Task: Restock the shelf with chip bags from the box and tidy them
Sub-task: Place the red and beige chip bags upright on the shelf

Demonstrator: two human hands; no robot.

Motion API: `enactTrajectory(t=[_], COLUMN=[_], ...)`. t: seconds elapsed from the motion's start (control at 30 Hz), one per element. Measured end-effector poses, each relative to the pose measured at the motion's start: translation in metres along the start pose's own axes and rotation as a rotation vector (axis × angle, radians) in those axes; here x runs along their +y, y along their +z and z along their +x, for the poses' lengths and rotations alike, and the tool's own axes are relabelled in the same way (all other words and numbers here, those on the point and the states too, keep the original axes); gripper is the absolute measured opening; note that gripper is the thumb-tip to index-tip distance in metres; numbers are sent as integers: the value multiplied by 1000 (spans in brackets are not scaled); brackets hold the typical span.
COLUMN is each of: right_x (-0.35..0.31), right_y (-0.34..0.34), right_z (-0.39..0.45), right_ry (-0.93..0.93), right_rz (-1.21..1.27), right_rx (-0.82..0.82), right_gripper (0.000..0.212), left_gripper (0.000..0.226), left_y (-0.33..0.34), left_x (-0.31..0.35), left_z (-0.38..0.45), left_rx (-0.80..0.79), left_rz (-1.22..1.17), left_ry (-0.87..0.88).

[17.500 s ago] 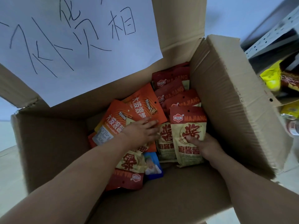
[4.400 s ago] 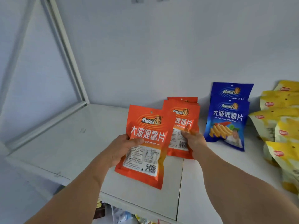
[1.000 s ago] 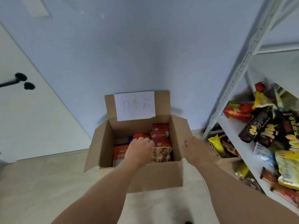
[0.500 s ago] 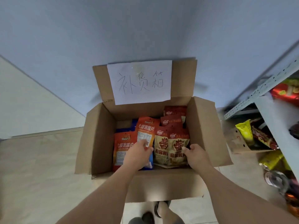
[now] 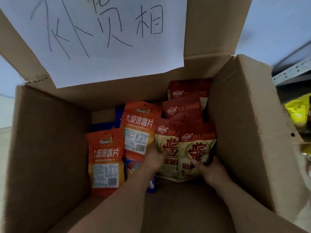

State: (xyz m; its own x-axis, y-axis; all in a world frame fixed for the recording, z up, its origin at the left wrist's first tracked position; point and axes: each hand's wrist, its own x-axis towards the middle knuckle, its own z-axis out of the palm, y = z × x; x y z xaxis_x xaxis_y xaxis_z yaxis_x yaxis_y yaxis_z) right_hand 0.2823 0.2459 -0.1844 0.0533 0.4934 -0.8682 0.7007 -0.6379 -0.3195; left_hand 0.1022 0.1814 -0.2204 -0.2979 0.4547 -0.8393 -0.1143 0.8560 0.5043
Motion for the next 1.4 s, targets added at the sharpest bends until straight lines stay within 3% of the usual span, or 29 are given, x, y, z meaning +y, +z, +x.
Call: enactTrajectory(t=[0.2,0.37,0.53,0.73,0.83,0.97,1.1,1.4], right_x=[10,12,2,-19,-34,-55,-70,-7], right_y=[7,9,-7,-28,-45,-76,-115,-169], right_z=[27,29,18,-20,-60,-126,-207,-409], right_ry=[56,54,-70,-226,-280,-335,-446,-500], right_rz=[89,150,291,365,419,470,575,955], right_rx=[-27,-80,-88,-51,-51,-11,98,425], right_gripper=[78,33,15,11,12,30,14,17], left_gripper=[57,42,37,20,24,29,17,63], left_y=[-1,-7,-6,-7,-28,-59,-80,-109], left_x=[-16,-23,-31,-20,-1,33,76,118], left_z=[28,32,26,-3,-37,-101,-180,-366], left_rx=[-32,-165,-256,-309,-303,-292,-315,-569], left_rz=[23,57,64,74,56,101,108,286], left_ry=[-83,-114,-156,-90,-63,-4,98,397])
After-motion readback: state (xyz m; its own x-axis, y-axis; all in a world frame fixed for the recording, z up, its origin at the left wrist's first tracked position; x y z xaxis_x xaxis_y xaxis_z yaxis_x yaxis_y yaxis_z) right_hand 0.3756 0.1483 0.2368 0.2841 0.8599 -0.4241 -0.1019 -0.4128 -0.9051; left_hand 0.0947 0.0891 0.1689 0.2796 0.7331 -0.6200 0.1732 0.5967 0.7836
